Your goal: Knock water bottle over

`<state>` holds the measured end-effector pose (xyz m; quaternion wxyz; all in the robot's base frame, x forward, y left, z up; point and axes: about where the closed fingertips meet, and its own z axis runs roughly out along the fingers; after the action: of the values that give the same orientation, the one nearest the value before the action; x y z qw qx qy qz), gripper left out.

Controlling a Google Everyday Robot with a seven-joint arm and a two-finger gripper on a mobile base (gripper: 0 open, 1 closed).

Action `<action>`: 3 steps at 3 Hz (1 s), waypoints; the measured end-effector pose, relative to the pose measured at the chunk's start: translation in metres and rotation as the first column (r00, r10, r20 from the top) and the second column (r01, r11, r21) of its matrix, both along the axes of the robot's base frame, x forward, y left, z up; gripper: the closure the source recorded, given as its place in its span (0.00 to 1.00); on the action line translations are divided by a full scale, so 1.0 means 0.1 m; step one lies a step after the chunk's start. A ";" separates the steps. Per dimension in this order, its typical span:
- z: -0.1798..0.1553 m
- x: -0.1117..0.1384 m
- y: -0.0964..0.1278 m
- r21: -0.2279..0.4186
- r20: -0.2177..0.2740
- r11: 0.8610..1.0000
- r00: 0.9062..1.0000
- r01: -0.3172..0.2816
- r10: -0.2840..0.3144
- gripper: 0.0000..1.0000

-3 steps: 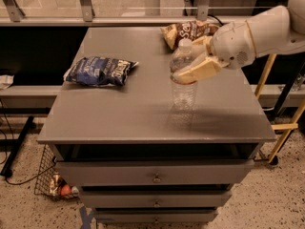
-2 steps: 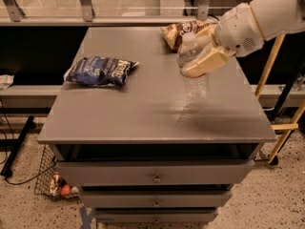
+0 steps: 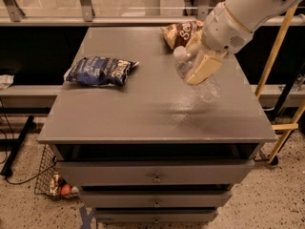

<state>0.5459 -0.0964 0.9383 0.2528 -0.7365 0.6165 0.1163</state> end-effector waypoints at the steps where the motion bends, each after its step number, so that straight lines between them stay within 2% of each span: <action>1: -0.28 -0.07 0.08 -0.125 -0.040 0.991 0.998 -0.053 0.048 1.00; 2: -0.52 -0.12 0.14 -0.208 -0.079 0.974 0.994 -0.088 0.073 1.00; 3: -0.68 -0.14 0.19 -0.253 -0.106 0.961 0.990 -0.114 0.090 1.00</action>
Offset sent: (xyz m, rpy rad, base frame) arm -0.0202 0.0176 -0.0801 -0.3228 0.1216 0.1168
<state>0.5317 -0.0773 0.8706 0.1192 -0.7877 0.5988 0.0822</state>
